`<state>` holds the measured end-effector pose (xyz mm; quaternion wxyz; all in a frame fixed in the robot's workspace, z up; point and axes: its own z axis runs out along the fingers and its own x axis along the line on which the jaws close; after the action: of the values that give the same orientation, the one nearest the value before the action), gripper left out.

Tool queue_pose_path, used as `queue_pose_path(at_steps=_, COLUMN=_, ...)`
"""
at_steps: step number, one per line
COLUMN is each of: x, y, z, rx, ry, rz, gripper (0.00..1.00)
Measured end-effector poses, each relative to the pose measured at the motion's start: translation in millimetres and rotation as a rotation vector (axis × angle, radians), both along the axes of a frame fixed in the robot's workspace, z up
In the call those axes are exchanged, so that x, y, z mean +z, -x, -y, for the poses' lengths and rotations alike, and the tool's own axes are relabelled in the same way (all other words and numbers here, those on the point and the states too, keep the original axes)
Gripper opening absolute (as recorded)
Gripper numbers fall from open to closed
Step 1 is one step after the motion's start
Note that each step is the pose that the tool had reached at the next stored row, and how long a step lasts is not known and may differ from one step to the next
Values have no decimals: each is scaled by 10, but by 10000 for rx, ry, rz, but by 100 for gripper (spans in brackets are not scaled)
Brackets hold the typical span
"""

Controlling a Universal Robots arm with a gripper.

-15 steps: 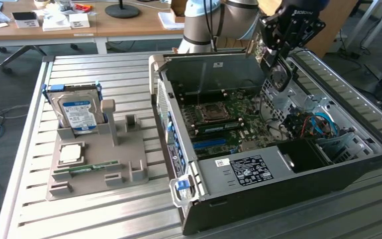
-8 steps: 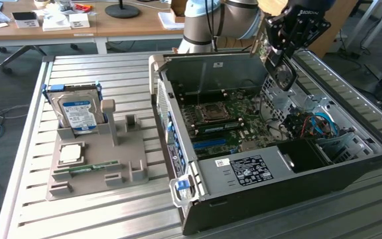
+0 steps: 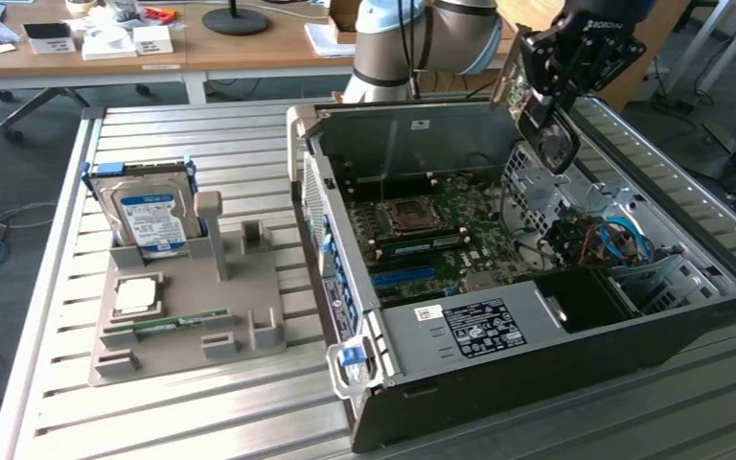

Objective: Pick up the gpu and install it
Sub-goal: 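Pick up the gpu and move the gpu toward the slot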

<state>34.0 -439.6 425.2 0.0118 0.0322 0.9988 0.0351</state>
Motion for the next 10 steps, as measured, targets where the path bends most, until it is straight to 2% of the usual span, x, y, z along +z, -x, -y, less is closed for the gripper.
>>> queue_pose_path(at_steps=10, x=-28, y=-97, z=0, rx=-264, ry=0, rz=0, gripper=27)
